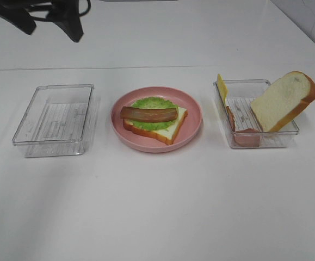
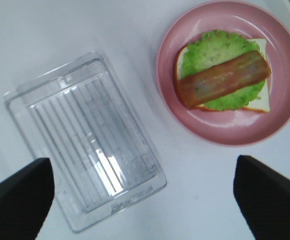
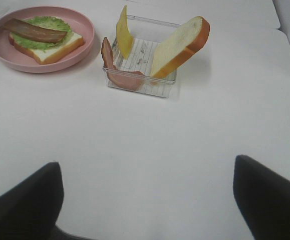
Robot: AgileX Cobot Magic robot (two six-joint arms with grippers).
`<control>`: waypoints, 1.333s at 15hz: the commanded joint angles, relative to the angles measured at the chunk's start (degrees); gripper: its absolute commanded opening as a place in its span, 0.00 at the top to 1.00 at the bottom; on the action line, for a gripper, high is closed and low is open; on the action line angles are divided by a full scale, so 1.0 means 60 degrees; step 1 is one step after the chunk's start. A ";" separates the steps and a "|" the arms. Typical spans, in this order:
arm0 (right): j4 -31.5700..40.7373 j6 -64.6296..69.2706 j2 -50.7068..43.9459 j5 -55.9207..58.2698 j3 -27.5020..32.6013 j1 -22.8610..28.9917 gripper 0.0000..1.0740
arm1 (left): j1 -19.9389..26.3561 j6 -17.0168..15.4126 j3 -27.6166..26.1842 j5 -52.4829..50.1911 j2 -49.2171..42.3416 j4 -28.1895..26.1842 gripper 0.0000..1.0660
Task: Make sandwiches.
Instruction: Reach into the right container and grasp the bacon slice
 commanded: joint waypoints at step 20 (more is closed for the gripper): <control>0.0010 0.0602 0.0420 -0.1022 -0.0411 -0.0048 0.33 | 0.0010 -0.0506 1.1192 -0.0325 -1.5470 0.0115 0.16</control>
